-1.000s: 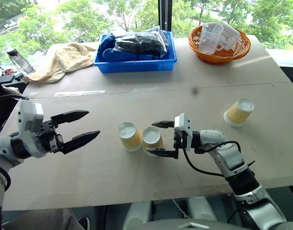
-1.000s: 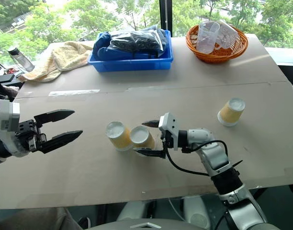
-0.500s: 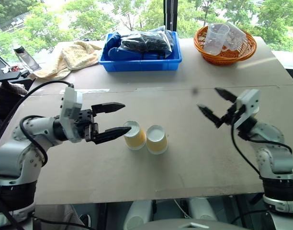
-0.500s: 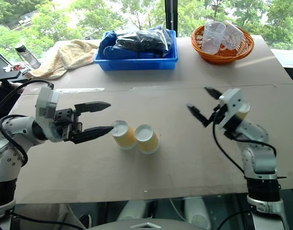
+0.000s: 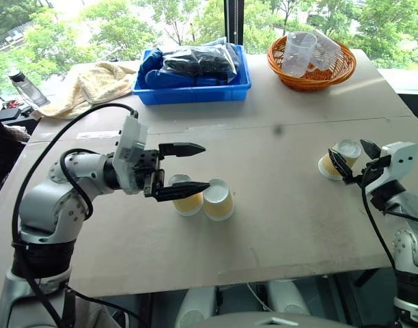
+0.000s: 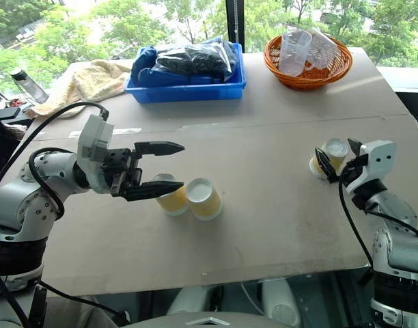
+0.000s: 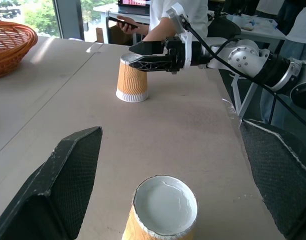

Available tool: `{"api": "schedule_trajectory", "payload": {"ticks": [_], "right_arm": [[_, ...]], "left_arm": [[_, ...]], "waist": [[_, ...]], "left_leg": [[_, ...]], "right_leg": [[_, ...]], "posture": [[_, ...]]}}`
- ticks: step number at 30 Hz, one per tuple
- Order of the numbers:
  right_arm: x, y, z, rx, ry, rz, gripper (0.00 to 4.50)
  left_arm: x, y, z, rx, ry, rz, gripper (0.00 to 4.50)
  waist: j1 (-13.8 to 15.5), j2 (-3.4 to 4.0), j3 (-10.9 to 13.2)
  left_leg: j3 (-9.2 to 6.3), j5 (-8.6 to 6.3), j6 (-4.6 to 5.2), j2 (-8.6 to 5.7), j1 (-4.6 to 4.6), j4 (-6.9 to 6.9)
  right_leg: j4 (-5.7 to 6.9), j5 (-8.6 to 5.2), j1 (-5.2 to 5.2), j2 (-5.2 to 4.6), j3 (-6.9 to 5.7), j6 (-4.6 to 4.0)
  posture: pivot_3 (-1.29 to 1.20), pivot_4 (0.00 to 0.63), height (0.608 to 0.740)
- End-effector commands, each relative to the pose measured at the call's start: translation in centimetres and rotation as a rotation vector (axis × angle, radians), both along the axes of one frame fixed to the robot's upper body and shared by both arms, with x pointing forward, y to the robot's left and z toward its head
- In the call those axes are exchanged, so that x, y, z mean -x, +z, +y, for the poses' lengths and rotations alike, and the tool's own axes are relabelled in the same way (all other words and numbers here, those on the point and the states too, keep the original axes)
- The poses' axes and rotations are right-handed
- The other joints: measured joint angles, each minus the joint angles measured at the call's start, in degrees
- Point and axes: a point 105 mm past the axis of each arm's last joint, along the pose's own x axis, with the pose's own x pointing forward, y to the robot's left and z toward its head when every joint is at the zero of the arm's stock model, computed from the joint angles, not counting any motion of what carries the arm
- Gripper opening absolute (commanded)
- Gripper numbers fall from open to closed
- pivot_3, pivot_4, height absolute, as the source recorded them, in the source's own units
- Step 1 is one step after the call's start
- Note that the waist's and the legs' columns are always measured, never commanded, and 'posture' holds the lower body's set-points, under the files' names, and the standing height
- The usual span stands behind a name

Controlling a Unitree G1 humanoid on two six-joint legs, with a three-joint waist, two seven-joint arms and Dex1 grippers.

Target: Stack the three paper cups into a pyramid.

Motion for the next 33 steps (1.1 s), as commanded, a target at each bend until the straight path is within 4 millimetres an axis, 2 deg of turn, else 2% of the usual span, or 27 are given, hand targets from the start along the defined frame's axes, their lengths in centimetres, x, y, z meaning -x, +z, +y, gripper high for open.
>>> {"api": "schedule_trajectory", "payload": {"ticks": [1,4,11,12,13,15,17,18,23,26,30,33], "right_arm": [[-0.4,-0.1,-1.2,-0.026,-0.077,-0.017,4.48],[-0.8,-0.4,-1.7,-0.031,-0.100,-0.013,4.48],[-1.2,-0.5,-1.3,-0.020,-0.074,-0.024,4.48],[-1.2,-0.5,-1.1,-0.024,-0.066,-0.028,4.09],[-1.2,-0.4,-1.1,-0.028,-0.062,-0.030,3.98],[-1.2,-0.4,-0.8,-0.020,-0.046,-0.032,3.32],[-1.2,-0.4,-0.6,-0.018,-0.037,-0.032,2.23],[-1.2,-0.1,-0.2,-0.008,-0.018,-0.043,1.98],[-1.2,2.1,4.5,0.030,0.186,-0.092,1.98],[-0.4,3.7,9.4,0.001,0.409,-0.097,1.98],[2.4,5.8,17.0,-0.026,0.797,-0.088,1.98],[4.0,6.6,20.5,-0.034,0.972,-0.088,1.98]], "left_arm": [[0.2,0.4,0.1,0.000,-0.002,-0.029,4.50],[0.3,0.4,0.1,0.000,0.004,-0.031,4.50],[0.4,0.2,0.3,-0.008,0.017,-0.030,4.50],[0.4,0.2,0.3,-0.007,0.019,-0.030,4.50],[0.5,0.2,0.3,-0.006,0.020,-0.030,4.50],[0.5,0.2,0.4,-0.005,0.025,-0.029,4.50],[0.5,0.2,0.5,-0.005,0.028,-0.029,4.50],[0.5,0.2,0.6,-0.004,0.034,-0.029,4.50],[0.3,-0.2,2.0,-0.015,0.096,-0.025,4.50],[0.3,-0.6,3.5,-0.039,0.153,-0.015,4.50],[0.6,-1.2,6.5,-0.076,0.260,0.010,4.50],[1.2,-1.8,8.1,-0.107,0.315,0.030,4.50]], "waist": [[0.0,0.00,0.0],[0.0,0.00,0.0],[0.0,0.00,0.0],[0.1,0.00,0.0],[0.1,0.00,0.0],[0.1,0.00,0.0],[0.0,0.00,0.0],[0.0,0.00,0.0],[-0.2,0.02,0.0],[-0.3,0.03,0.0],[-0.2,0.02,0.0],[0.0,0.00,0.0]], "left_leg": [[0.01,0.00,0.00,0.00,0.00,0.01],[0.01,0.00,0.00,-0.01,-0.01,0.02],[0.01,0.00,0.00,0.00,0.00,0.02],[0.01,0.00,0.00,0.00,-0.01,0.02],[0.01,0.00,0.00,0.00,-0.01,0.02],[0.00,0.00,0.00,0.00,-0.01,0.02],[0.00,0.00,0.00,0.00,0.00,0.02],[0.01,0.00,0.00,0.00,0.00,0.02],[0.03,0.00,0.00,0.01,0.01,0.02],[0.03,0.00,0.00,0.04,0.03,0.01],[-0.04,0.00,0.00,0.06,0.00,0.00],[-0.11,0.00,0.00,0.05,-0.02,0.00]], "right_leg": [[0.00,0.00,0.00,0.00,0.01,0.00],[-0.01,0.00,0.00,-0.01,0.01,0.00],[0.00,0.00,0.00,0.00,0.01,0.00],[0.00,0.00,0.00,0.00,0.00,0.00],[0.00,0.00,0.00,0.00,0.00,0.00],[0.00,0.00,0.00,-0.01,0.00,0.00],[0.00,0.00,0.00,0.00,0.00,0.00],[0.00,0.00,0.00,0.00,0.01,0.00],[0.02,0.00,-0.01,0.01,0.04,0.00],[0.02,0.00,-0.02,0.03,0.05,0.00],[-0.01,0.00,-0.04,0.03,0.00,0.00],[-0.06,0.00,-0.04,-0.02,-0.08,0.00]], "posture": [[0.00,0.150,0.740],[0.00,0.150,0.740],[0.00,0.150,0.740],[0.00,0.150,0.740],[0.00,0.150,0.740],[0.00,0.150,0.740],[0.00,0.150,0.740],[0.00,0.150,0.740],[0.00,0.150,0.740],[0.00,0.150,0.740],[0.00,0.150,0.740],[0.00,0.150,0.740]]}}
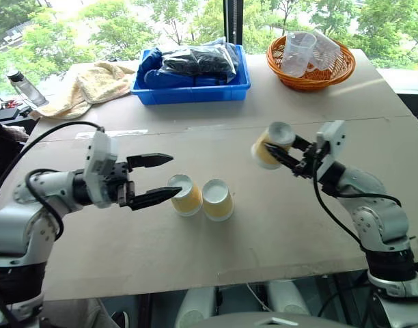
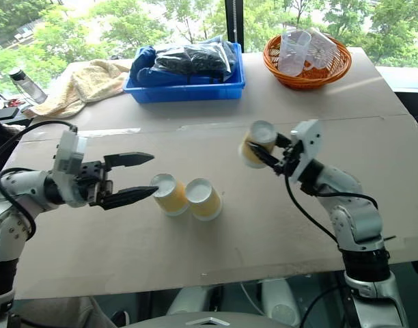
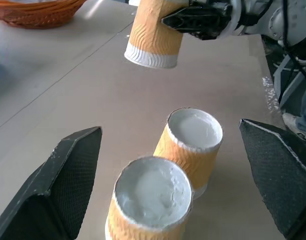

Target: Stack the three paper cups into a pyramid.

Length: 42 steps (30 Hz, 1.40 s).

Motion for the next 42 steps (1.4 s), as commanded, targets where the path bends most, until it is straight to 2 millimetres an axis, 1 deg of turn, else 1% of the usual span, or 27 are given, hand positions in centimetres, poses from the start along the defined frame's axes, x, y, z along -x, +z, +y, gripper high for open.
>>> {"api": "schedule_trajectory", "payload": {"ticks": [1,3,5,7,11,15,18,22,32,39,41,42], "right_arm": [[2.7,1.6,3.7,-0.014,0.222,-0.043,1.98],[3.5,2.1,5.3,-0.032,0.323,-0.037,1.98],[4.1,2.0,6.8,0.029,0.408,-0.053,1.98],[4.8,1.9,7.7,0.066,0.477,-0.057,1.98],[5.1,1.6,8.7,0.113,0.530,-0.059,1.98],[4.5,1.0,9.6,0.154,0.506,-0.075,1.98],[4.2,0.9,9.9,0.162,0.497,-0.082,1.98],[3.7,0.7,9.8,0.186,0.470,-0.103,1.98],[3.8,0.2,9.9,0.203,0.466,-0.105,1.98],[3.6,0.1,9.8,0.196,0.460,-0.092,1.98],[3.6,0.3,9.8,0.184,0.463,-0.087,2.78],[3.5,0.5,9.8,0.177,0.462,-0.087,3.03]], "left_arm": [[0.7,0.7,1.8,-0.036,0.055,-0.035,4.50],[1.2,0.5,2.4,-0.039,0.083,-0.029,4.50],[1.9,0.3,2.7,-0.037,0.104,-0.027,4.50],[2.5,0.3,2.8,-0.030,0.118,-0.024,4.50],[3.2,0.1,3.0,-0.030,0.144,-0.018,4.50],[3.4,0.1,2.9,-0.029,0.149,-0.016,4.50],[3.4,0.2,2.9,-0.028,0.153,-0.017,4.50],[3.6,0.5,2.5,0.006,0.141,-0.023,4.50],[4.0,1.6,1.5,0.055,0.065,-0.018,4.50],[3.9,2.6,1.9,0.043,0.059,-0.037,4.50],[3.9,2.8,2.4,0.031,0.066,-0.037,4.50],[3.9,3.0,2.7,0.027,0.070,-0.039,4.50]], "waist": [[0.3,-0.01,0.0],[0.4,-0.07,0.0],[0.3,-0.09,0.0],[0.2,-0.12,0.0],[0.2,-0.12,0.0],[0.1,-0.14,0.0],[0.1,-0.13,0.0],[0.1,-0.13,0.0],[0.1,-0.13,0.0],[0.0,-0.13,0.0],[0.0,-0.13,0.0],[0.0,-0.13,0.0]], "left_leg": [[-0.02,0.00,0.00,-0.01,-0.02,0.00],[-0.13,0.00,0.00,-0.05,-0.07,0.03],[-0.15,0.00,0.00,-0.06,-0.07,0.03],[-0.15,0.00,-0.01,-0.07,-0.06,0.02],[-0.21,0.00,-0.01,-0.06,-0.07,0.01],[-0.19,0.00,-0.01,-0.07,-0.06,0.01],[-0.19,0.00,-0.02,-0.07,-0.06,0.01],[-0.19,0.00,-0.02,-0.07,-0.06,0.01],[-0.19,0.00,-0.02,-0.07,-0.06,0.00],[-0.19,0.00,-0.02,-0.07,-0.05,0.00],[-0.18,0.00,-0.02,-0.07,-0.05,-0.01],[-0.18,0.00,-0.02,-0.07,-0.04,-0.01]], "right_leg": [[-0.02,0.00,0.00,-0.02,-0.03,0.00],[-0.06,0.00,0.01,-0.09,-0.16,0.00],[-0.06,0.00,0.01,-0.11,-0.17,0.00],[-0.05,0.00,0.01,-0.11,-0.17,0.00],[-0.05,0.00,0.00,-0.11,-0.23,0.00],[-0.04,0.00,0.00,-0.11,-0.22,0.00],[-0.03,0.00,0.00,-0.11,-0.22,0.00],[-0.04,0.00,-0.01,-0.11,-0.21,0.00],[-0.03,0.00,0.00,-0.11,-0.21,0.00],[-0.03,0.00,0.00,-0.11,-0.21,0.00],[-0.04,0.00,-0.01,-0.10,-0.21,0.00],[-0.04,0.00,-0.01,-0.10,-0.21,0.00]], "posture": [[0.00,0.150,0.740],[0.00,0.150,0.740],[0.00,0.150,0.740],[0.00,0.150,0.740],[0.00,0.150,0.740],[0.00,0.150,0.740],[0.00,0.150,0.740],[0.00,0.150,0.740],[0.00,0.150,0.740],[0.00,0.150,0.740],[0.00,0.150,0.740],[0.00,0.150,0.740]]}}
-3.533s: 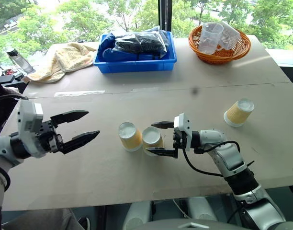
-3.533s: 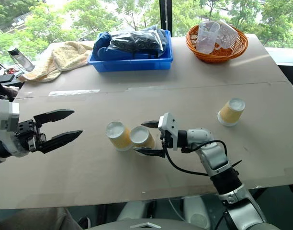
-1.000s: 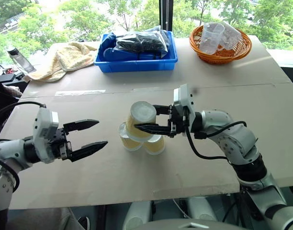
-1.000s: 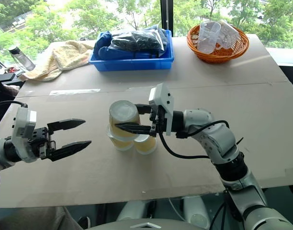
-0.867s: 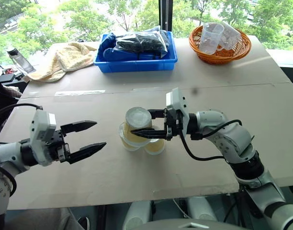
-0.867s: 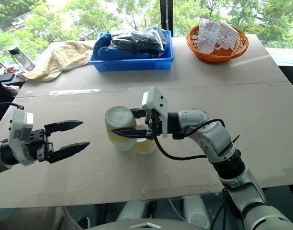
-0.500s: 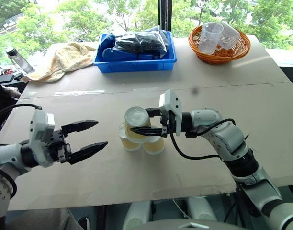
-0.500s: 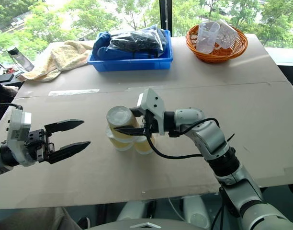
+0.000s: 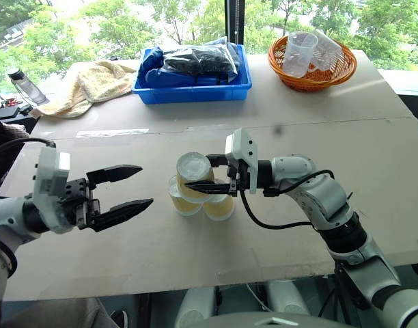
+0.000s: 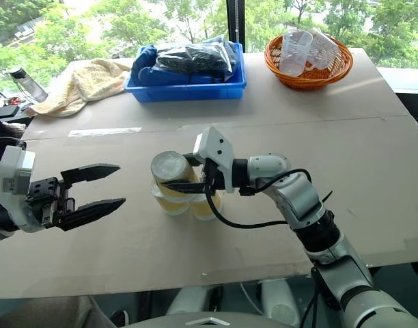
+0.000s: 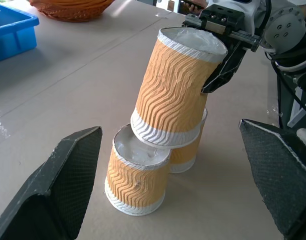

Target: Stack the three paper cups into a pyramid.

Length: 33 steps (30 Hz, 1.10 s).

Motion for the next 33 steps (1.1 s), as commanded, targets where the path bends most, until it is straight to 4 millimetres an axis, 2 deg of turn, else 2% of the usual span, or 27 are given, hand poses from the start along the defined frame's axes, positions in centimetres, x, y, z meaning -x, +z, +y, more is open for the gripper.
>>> {"api": "schedule_trajectory", "payload": {"ticks": [1,3,9,12,14,16,19,22,25,29,33], "right_arm": [[0.3,1.0,0.0,-0.041,0.019,-0.004,3.59],[0.3,1.4,0.0,-0.056,0.018,0.001,4.43],[0.1,2.0,-1.1,-0.066,0.007,-0.001,4.43],[0.1,2.5,-2.0,-0.085,-0.004,0.010,4.43],[0.2,2.8,-2.7,-0.106,-0.003,0.030,4.43],[0.3,3.1,-3.9,-0.135,-0.011,0.051,4.43],[0.8,2.6,-6.7,-0.127,-0.028,0.067,4.43],[1.0,2.3,-11.7,-0.129,-0.117,0.076,4.43],[0.6,0.8,-15.6,-0.077,-0.240,0.061,4.43],[-0.7,-3.5,-21.8,-0.012,-0.498,0.065,4.43],[-0.5,-7.4,-26.0,0.052,-0.645,0.058,4.43]], "left_arm": [[0.2,1.3,1.0,-0.021,0.002,-0.039,4.50],[0.3,1.5,1.5,-0.032,0.003,-0.037,4.50],[1.2,3.2,3.0,-0.063,-0.033,-0.044,4.50],[2.1,5.7,3.5,-0.055,-0.069,-0.065,4.50],[2.6,6.6,4.0,-0.076,-0.073,-0.060,4.50],[2.9,7.0,4.9,-0.104,-0.059,-0.045,4.50],[3.3,6.5,5.8,-0.133,-0.038,-0.005,4.50],[3.2,4.2,7.1,-0.141,0.029,0.042,4.50],[2.6,1.9,8.3,-0.137,0.106,0.031,4.50],[0.8,-4.1,9.1,-0.201,0.254,0.098,4.50],[-1.6,-8.3,9.5,-0.283,0.401,0.035,4.50]], "waist": [[0.0,0.00,0.0],[0.0,0.01,0.0],[0.0,-0.02,0.0],[0.0,-0.04,0.1],[0.0,-0.07,0.1],[0.0,-0.04,0.1],[0.1,0.00,0.1],[0.4,0.03,0.2],[0.4,0.07,0.2],[0.4,0.05,0.1],[0.8,-0.01,0.1]], "left_leg": [[0.00,0.00,0.00,0.00,0.00,0.00],[0.00,0.00,0.00,0.00,0.00,0.00],[-0.01,0.00,0.00,0.00,-0.02,-0.01],[-0.01,0.00,0.00,0.00,-0.02,-0.03],[-0.02,0.00,0.00,0.00,-0.03,-0.03],[0.00,0.00,0.00,0.00,-0.02,-0.06],[0.01,0.00,0.00,0.00,-0.01,-0.10],[-0.05,0.00,0.01,0.01,-0.10,-0.15],[-0.03,-0.01,0.02,-0.01,-0.10,-0.19],[-0.01,-0.02,0.05,0.04,0.00,-0.22],[0.07,-0.03,0.05,0.00,-0.01,-0.12]], "right_leg": [[0.00,0.00,0.00,0.00,0.00,0.00],[0.00,0.00,-0.01,0.00,-0.01,0.00],[-0.03,0.00,-0.01,0.00,-0.02,0.00],[-0.04,0.00,-0.01,0.00,-0.02,0.00],[-0.05,0.00,-0.01,0.00,-0.04,0.00],[-0.07,0.00,-0.01,-0.01,-0.03,0.00],[-0.11,-0.01,-0.01,-0.03,-0.04,0.00],[-0.29,-0.01,0.00,-0.07,-0.14,-0.01],[-0.39,-0.01,0.03,-0.10,-0.14,-0.01],[-0.35,0.00,0.12,-0.06,-0.14,-0.01],[-0.27,0.00,0.14,-0.09,-0.07,0.00]], "posture": [[0.00,0.150,0.740],[0.00,0.150,0.740],[0.00,0.150,0.740],[0.00,0.150,0.740],[0.00,0.150,0.740],[0.00,0.150,0.740],[0.00,0.150,0.740],[0.00,0.150,0.740],[0.00,0.150,0.740],[0.00,0.150,0.740],[0.00,0.150,0.740]]}}
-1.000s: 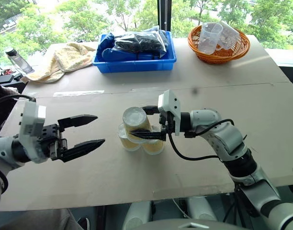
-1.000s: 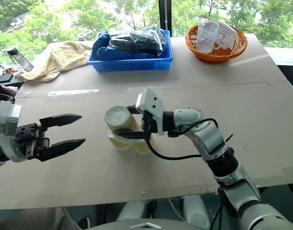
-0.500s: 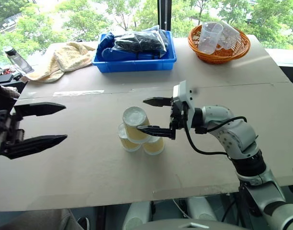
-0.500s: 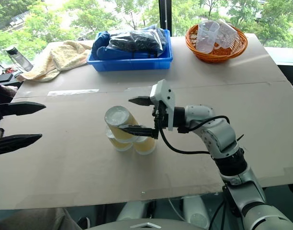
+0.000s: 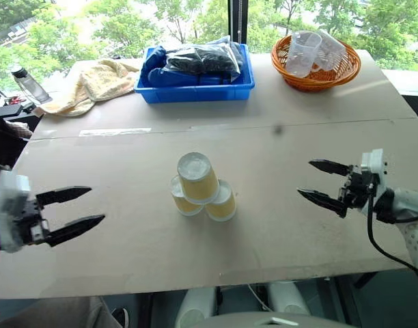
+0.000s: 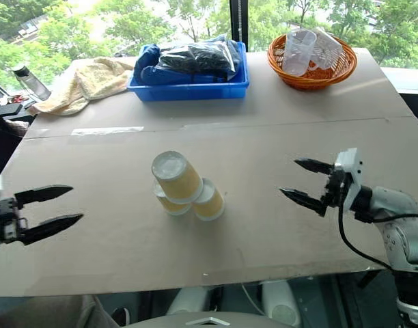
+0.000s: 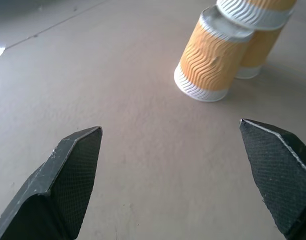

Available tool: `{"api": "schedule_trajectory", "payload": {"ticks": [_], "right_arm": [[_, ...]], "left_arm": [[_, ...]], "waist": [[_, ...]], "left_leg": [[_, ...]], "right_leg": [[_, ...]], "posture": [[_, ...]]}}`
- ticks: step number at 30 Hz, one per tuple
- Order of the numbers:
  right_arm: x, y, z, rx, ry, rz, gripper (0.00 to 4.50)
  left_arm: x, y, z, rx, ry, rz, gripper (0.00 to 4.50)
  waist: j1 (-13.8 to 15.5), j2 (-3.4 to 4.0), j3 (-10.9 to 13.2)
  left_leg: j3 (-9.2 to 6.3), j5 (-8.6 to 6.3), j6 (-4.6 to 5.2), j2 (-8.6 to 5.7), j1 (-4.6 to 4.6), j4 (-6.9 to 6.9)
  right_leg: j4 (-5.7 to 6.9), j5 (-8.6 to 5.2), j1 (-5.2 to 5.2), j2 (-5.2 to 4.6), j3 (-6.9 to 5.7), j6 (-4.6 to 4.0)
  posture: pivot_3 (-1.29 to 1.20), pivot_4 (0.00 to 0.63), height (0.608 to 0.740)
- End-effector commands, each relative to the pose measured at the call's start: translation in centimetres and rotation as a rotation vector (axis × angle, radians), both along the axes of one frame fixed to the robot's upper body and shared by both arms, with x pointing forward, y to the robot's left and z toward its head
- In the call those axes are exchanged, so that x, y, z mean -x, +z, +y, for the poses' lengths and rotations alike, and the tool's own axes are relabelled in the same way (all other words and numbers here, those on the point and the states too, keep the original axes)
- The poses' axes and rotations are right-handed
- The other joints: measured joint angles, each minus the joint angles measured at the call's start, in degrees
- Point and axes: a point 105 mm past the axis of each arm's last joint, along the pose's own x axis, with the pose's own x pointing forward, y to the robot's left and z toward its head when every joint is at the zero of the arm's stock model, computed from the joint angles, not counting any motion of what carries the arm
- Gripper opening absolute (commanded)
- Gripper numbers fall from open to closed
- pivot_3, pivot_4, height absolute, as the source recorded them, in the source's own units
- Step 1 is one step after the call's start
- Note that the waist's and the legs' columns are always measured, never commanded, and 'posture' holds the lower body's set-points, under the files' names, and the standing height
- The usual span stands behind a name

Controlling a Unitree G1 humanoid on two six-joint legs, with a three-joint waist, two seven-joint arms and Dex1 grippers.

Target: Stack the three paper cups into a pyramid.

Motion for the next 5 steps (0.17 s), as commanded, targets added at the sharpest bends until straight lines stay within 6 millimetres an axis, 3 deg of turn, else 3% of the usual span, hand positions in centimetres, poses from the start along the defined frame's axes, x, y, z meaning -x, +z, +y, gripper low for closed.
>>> {"api": "schedule_trajectory", "payload": {"ticks": [1,5], "right_arm": [[0.3,-0.8,-2.7,0.059,-0.074,-0.085,4.43],[0.4,-1.9,-4.1,0.042,-0.137,-0.077,4.43]], "left_arm": [[-2.0,-1.9,0.5,-0.119,0.094,-0.071,4.50],[-2.5,-2.9,-0.4,-0.086,0.079,-0.087,4.50]], "waist": [[0.1,-0.09,0.0],[-0.2,-0.15,0.0]], "left_leg": [[0.00,0.00,0.00,0.00,0.02,0.02],[0.05,-0.04,0.07,0.02,0.13,0.06]], "right_leg": [[0.06,0.00,0.00,0.00,0.00,0.00],[0.30,0.00,0.00,0.02,0.08,-0.01]], "posture": [[0.00,0.150,0.740],[0.00,0.150,0.740]]}}
